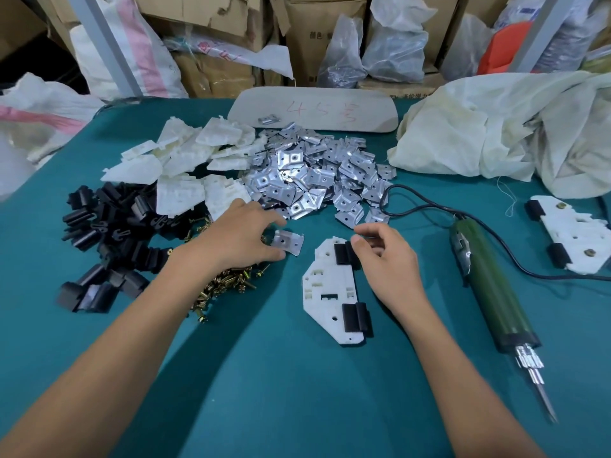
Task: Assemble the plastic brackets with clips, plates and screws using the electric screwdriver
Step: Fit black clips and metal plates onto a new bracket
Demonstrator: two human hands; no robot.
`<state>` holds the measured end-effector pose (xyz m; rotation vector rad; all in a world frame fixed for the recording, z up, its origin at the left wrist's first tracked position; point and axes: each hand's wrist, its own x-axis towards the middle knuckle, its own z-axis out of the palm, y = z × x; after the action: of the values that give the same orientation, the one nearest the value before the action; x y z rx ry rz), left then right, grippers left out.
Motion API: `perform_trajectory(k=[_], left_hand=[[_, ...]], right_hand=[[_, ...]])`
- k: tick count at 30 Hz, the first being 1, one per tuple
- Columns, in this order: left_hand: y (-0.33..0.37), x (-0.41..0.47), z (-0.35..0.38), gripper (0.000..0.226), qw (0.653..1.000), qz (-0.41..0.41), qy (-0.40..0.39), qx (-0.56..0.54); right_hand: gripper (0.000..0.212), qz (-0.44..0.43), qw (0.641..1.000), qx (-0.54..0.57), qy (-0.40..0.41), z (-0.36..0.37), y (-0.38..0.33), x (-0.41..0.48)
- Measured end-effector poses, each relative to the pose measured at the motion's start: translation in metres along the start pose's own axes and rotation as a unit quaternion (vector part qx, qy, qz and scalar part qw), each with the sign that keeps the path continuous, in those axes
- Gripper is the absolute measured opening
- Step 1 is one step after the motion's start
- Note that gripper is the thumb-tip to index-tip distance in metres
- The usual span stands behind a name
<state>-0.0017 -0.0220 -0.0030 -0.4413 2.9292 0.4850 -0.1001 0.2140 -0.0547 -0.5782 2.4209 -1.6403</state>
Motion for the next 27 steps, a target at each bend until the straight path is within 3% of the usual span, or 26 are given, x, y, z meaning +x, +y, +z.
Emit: perform_trajectory(k=[5, 13, 17, 27], left_hand=[[-0.003, 0.009, 0.000, 0.044, 1.000, 0.025, -0.010, 0.008], [0.019, -0.007, 0.002, 0.038, 0.984, 0.097, 0.110, -0.097], [0.042, -0.008, 0.008, 0.041, 0.982, 0.142, 0.113, -0.044], [0.057, -0.004, 0.019, 0.046, 0.987, 0.121, 0.103, -0.033]], right_hand=[[0.010, 0.004, 1.000, 0.003, 0.006, -0.001, -0.002, 0.000], [0.022, 0.028, 0.999, 0.036, 0.016, -0.006, -0.008, -0.002], [0.022, 0.033, 0.999, 0.010, -0.002, -0.006, -0.009, -0.004], [0.020, 0.082, 0.994, 0.063, -0.046, -0.009, -0.010, -0.002]])
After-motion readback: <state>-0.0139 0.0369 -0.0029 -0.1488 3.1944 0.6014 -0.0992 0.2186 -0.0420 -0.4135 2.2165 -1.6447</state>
